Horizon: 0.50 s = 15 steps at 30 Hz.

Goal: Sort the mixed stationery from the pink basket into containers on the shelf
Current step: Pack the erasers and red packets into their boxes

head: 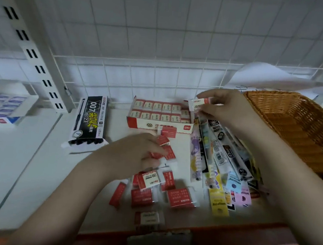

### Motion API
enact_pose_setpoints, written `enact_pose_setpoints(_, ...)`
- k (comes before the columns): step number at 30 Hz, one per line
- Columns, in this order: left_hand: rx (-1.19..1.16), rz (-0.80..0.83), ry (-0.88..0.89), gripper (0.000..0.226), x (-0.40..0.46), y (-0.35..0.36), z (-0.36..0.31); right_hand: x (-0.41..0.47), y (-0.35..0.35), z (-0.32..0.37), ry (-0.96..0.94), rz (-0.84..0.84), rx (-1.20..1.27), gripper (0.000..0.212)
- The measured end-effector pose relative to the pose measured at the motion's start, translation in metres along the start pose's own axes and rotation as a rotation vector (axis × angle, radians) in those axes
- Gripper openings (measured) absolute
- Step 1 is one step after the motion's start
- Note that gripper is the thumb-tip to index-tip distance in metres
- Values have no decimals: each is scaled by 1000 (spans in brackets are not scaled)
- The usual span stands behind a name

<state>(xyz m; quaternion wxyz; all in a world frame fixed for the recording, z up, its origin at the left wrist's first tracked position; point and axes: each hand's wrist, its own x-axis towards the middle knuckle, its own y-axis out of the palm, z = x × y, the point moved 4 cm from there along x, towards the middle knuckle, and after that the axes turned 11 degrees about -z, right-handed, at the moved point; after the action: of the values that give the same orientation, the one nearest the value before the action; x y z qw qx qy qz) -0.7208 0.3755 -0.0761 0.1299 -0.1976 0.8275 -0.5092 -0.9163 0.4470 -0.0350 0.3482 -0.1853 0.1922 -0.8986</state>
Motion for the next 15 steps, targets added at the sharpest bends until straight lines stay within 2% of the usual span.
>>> enact_pose_setpoints(7,-93,-248,-117,32,-16,9,17,27,32,0,-251,-4,-467,39)
enact_pose_setpoints(10,-116,-306,-197,26,-24,5,22,29,39,-4,-316,-33,-547,30)
enact_pose_setpoints(15,-217,-515,-239,23,-37,-2,29,24,47,-12,-369,-21,-584,16)
